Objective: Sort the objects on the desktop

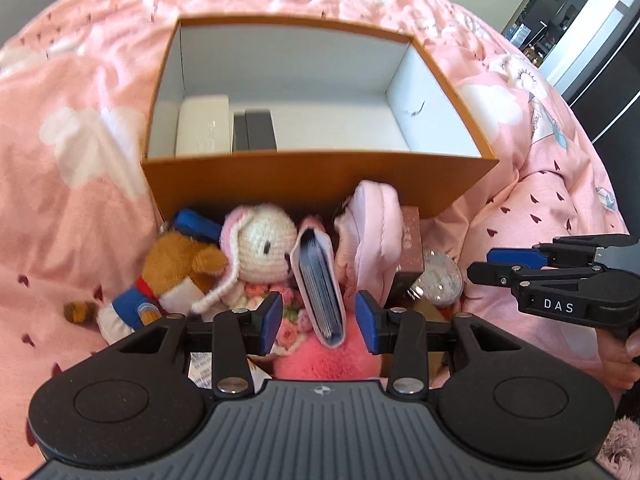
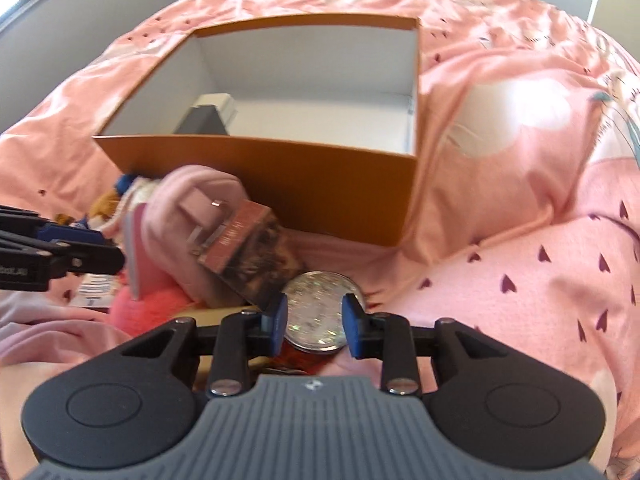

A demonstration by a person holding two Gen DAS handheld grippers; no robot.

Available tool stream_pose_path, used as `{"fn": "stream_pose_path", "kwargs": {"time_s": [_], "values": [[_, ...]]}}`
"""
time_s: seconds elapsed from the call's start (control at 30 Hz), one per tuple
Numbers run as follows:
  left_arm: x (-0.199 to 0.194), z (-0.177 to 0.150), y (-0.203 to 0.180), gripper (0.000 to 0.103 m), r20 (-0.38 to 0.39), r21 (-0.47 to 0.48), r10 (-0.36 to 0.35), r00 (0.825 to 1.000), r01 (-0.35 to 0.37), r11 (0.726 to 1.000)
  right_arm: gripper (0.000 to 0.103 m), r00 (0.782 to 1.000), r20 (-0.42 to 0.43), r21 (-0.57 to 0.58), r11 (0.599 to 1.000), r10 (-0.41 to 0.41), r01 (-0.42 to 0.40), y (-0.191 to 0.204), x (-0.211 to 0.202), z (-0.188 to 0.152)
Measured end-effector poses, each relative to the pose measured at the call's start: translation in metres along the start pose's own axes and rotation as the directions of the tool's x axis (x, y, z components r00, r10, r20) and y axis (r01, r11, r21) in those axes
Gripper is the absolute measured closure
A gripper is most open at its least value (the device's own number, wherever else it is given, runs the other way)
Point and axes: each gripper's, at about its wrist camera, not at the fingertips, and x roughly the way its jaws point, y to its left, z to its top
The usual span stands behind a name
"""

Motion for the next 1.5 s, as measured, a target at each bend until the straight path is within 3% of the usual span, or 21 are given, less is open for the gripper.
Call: {"fn": "stream_pose_path", "kwargs": {"time_s": [0.13, 0.27, 0.37, 0.43, 0.5, 0.73, 0.9, 1.17, 1.23, 1.5], "values": [[-0.015, -0.001, -0.012, 0.057, 0.032, 0.086, -0.061, 0.998, 0.058, 0.995, 0.06, 0.995, -0.01, 0.001, 0.995, 0.095, -0.095, 0.0, -0.003, -0.005], [-0.013, -0.006, -0.033, 0.057, -0.019, 0.205, -0.107, 0.994, 0.109, 0.973, 0.06, 0.994, -0.049, -0.06, 0.994, 0.093, -0.096, 0.014, 0.002, -0.011], [-0.004, -0.017, -0.054, 0.057, -0.052, 0.313, -0.076, 0.996, 0.088, 0.946, 0.061, 0.989, -0.095, -0.081, 0.99, 0.11, -0.118, 0.018, 0.005, -0.021], [0.004, -0.024, -0.07, 0.057, -0.049, 0.401, -0.015, 0.999, 0.034, 0.916, 0.065, 0.989, -0.109, -0.094, 0.99, 0.098, -0.108, 0.018, 0.004, -0.028], [0.01, -0.031, -0.086, 0.057, -0.035, 0.499, 0.028, 0.999, -0.007, 0.867, 0.067, 0.988, -0.125, -0.102, 0.99, 0.089, -0.102, 0.016, 0.004, -0.036], [0.027, -0.047, -0.113, 0.056, -0.122, 0.662, 0.01, 0.993, 0.074, 0.745, 0.065, 0.984, -0.139, -0.104, 0.987, 0.11, -0.125, 0.009, 0.0, -0.051], [0.042, -0.055, -0.124, 0.053, -0.17, 0.692, 0.058, 0.984, 0.077, 0.718, 0.065, 0.982, -0.148, -0.102, 0.986, 0.119, -0.135, 0.006, 0.003, -0.055], [0.067, -0.07, -0.144, 0.051, -0.104, 0.777, 0.163, 0.981, -0.022, 0.629, 0.065, 0.98, -0.142, -0.083, 0.985, 0.136, -0.148, 0.001, 0.004, -0.057], [0.071, -0.07, -0.144, 0.051, -0.119, 0.774, 0.17, 0.978, -0.016, 0.633, 0.065, 0.98, -0.139, -0.073, 0.985, 0.145, -0.156, -0.001, 0.004, -0.056], [0.07, -0.063, -0.131, 0.053, -0.12, 0.711, 0.141, 0.983, -0.014, 0.703, 0.065, 0.987, -0.051, -0.119, 0.98, 0.152, -0.157, -0.01, -0.012, -0.031]]}}
